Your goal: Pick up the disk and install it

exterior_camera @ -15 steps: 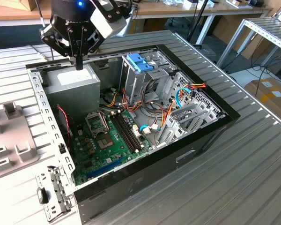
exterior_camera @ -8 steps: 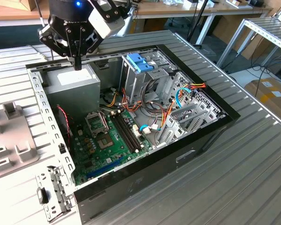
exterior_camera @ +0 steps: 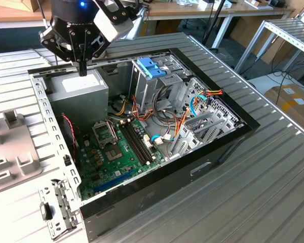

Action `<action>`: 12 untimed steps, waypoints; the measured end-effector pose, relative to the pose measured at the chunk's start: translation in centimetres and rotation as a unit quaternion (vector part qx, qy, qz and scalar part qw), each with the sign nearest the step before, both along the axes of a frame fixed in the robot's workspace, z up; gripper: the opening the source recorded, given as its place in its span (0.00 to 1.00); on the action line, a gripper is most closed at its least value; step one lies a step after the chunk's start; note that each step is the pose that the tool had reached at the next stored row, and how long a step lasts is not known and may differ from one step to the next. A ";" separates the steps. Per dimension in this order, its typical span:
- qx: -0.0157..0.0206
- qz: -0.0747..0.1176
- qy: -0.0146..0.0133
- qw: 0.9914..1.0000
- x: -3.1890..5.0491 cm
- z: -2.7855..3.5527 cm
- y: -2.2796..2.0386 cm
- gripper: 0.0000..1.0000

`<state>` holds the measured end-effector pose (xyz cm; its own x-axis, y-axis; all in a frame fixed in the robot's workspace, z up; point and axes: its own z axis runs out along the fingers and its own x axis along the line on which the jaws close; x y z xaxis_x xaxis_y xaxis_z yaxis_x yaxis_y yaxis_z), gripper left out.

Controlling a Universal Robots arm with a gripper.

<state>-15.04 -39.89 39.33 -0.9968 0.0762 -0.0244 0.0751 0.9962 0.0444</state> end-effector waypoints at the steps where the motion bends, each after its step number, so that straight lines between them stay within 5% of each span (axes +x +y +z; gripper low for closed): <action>1: 0.000 0.000 0.000 1.000 -0.03 0.00 0.00 0.11; 12: 0.000 0.000 0.000 1.000 -0.47 0.00 0.00 0.11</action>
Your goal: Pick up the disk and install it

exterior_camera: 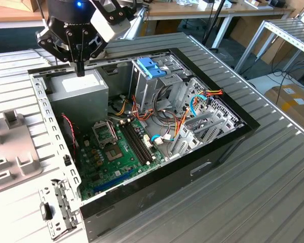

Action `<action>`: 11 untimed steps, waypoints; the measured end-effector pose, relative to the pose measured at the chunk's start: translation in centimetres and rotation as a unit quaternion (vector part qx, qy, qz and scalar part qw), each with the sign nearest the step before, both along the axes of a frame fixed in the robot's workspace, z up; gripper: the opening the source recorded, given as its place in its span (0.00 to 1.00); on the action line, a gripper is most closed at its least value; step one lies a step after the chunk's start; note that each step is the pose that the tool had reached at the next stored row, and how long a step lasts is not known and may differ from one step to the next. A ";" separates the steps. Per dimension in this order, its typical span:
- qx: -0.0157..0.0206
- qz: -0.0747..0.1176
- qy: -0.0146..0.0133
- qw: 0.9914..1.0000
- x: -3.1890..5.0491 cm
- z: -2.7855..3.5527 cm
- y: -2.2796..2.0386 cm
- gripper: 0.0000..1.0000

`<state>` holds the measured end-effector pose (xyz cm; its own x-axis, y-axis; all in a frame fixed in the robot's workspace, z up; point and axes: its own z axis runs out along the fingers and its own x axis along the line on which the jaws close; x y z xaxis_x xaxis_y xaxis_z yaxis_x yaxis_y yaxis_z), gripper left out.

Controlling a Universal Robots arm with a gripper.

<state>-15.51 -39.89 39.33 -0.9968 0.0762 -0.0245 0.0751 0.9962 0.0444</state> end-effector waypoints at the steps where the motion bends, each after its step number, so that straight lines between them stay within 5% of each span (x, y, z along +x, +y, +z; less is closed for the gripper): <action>1: 0.000 0.000 0.000 1.000 -0.04 0.00 0.00 0.11; 11: 0.000 0.000 0.000 1.000 -0.44 0.00 0.00 0.11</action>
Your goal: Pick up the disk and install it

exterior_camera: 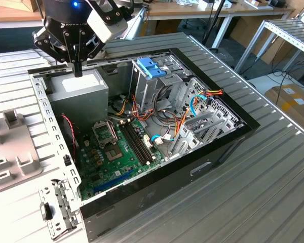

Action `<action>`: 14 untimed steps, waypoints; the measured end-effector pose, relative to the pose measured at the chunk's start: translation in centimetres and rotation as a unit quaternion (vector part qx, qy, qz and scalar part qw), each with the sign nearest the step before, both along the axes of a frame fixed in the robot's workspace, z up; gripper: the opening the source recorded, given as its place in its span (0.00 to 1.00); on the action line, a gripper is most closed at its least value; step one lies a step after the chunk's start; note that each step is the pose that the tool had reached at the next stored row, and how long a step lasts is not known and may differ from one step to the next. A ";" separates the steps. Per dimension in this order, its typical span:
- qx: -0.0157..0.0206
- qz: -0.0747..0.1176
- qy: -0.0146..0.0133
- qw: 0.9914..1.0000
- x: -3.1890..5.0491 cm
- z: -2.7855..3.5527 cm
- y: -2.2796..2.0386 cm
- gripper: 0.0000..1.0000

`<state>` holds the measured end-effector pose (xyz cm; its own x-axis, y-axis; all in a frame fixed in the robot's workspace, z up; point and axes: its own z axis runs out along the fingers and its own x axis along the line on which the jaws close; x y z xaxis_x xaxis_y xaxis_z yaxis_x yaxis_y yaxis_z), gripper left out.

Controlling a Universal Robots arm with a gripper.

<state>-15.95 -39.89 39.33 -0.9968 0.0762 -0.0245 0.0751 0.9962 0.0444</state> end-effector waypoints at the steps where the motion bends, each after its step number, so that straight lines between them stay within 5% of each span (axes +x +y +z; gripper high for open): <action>1: 0.000 0.000 0.000 1.000 -0.06 0.00 0.00 0.11; 14: 0.000 0.000 0.000 1.000 -0.81 0.00 0.00 0.11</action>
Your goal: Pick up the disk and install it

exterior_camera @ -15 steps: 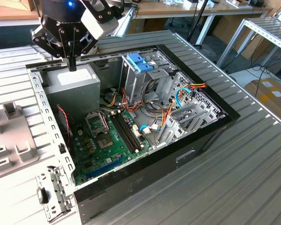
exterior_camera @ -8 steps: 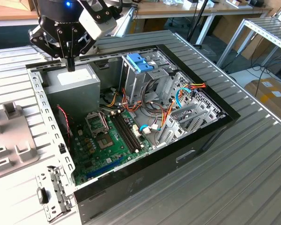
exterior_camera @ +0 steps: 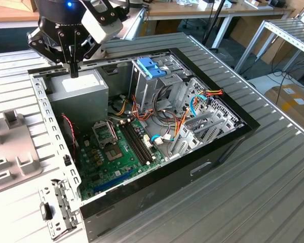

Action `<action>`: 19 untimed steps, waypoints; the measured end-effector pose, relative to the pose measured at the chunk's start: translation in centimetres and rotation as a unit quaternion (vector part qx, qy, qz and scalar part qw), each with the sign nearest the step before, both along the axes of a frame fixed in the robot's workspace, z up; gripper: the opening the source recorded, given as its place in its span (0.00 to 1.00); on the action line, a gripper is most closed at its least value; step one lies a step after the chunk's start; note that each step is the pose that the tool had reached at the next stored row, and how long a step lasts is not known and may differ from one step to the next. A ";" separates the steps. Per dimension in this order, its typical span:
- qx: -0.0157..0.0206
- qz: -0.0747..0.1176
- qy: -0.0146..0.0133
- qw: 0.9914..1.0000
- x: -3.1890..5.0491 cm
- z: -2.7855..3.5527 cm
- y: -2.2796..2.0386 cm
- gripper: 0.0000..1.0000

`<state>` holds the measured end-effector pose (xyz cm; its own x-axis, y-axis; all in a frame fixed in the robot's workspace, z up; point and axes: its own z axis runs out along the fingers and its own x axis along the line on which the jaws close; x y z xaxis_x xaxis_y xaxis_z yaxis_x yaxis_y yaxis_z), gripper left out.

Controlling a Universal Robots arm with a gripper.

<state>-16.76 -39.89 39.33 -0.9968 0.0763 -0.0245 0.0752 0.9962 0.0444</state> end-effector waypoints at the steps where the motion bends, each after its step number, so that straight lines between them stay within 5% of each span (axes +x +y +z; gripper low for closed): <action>1: 0.000 0.000 0.000 1.000 -0.07 0.00 0.00 0.11; 19: 0.000 0.000 0.000 1.000 -1.06 0.00 0.00 0.11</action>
<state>-17.82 -39.89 39.33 -0.9968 0.0762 -0.0244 0.0751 0.9962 0.0444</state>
